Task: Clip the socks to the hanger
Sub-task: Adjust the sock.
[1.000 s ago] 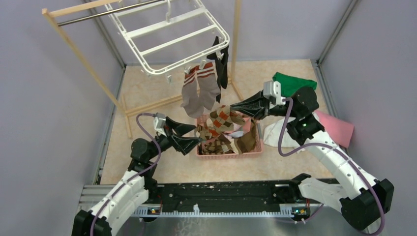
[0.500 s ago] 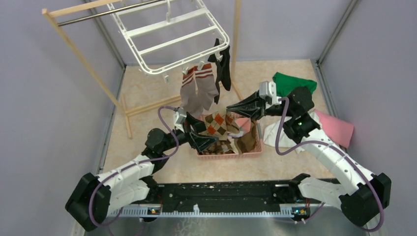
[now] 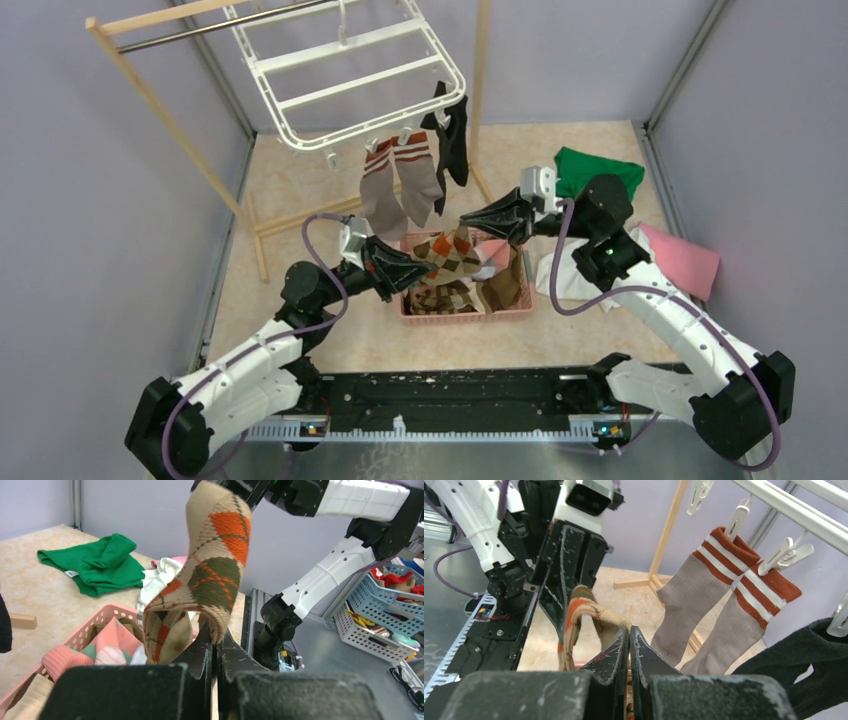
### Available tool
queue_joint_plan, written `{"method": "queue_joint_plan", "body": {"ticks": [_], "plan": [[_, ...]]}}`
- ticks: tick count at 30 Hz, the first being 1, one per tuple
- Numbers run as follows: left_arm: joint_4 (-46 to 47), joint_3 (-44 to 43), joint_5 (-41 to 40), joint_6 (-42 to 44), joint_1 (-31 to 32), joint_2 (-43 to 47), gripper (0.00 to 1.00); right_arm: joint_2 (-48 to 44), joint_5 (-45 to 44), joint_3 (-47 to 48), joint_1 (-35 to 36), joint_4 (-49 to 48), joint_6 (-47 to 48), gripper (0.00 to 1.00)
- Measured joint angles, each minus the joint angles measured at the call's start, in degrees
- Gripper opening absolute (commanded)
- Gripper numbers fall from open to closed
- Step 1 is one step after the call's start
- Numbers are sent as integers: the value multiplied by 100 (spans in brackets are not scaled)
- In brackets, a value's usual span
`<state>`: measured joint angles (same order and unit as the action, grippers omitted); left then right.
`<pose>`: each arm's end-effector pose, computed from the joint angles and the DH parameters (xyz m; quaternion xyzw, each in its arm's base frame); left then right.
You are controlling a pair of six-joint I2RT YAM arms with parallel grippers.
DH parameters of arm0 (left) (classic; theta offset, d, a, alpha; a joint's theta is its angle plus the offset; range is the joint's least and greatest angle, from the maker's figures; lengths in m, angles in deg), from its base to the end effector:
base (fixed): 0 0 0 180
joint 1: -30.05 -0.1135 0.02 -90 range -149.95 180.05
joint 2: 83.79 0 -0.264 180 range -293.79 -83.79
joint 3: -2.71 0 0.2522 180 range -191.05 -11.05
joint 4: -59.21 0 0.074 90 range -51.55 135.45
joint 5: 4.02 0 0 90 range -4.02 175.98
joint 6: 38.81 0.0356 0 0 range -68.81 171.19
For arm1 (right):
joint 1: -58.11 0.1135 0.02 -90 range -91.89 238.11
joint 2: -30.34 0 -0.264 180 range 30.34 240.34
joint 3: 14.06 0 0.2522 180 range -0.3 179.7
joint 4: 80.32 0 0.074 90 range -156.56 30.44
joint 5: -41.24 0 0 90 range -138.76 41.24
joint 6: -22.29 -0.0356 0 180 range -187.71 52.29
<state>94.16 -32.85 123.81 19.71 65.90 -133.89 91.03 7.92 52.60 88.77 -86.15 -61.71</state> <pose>0.1416 -0.1293 0.2883 0.2866 0.5293 -0.5846 0.5440 0.1854 0.1445 0.3891 -0.5243 0.4111 0.4383 0.6033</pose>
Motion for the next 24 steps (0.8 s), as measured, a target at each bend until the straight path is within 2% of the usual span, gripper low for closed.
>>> {"method": "queue_joint_plan", "body": {"ticks": [1, 5, 9, 12, 17, 24], "plan": [[-59, 0, -44, -13, 2, 109, 0, 0, -24, 0, 0, 37, 37, 4], [-380, 0, -328, -186, 4, 531, 0, 20, -278, 0, 0, 251, 273, 32], [-984, -116, -706, -640, 9, 658, 0, 48, -588, 0, 0, 697, 837, 56], [-1480, -262, -909, -1147, 9, 623, 0, 52, -691, 0, -2, 997, 1333, 68], [-1786, -286, -1191, -2424, 9, 562, 0, 50, -518, 0, -4, 1390, 2363, 73], [-1283, 173, -1893, -4601, 7, 658, 0, -181, 501, -238, 17, 1915, 4050, 73]]}}
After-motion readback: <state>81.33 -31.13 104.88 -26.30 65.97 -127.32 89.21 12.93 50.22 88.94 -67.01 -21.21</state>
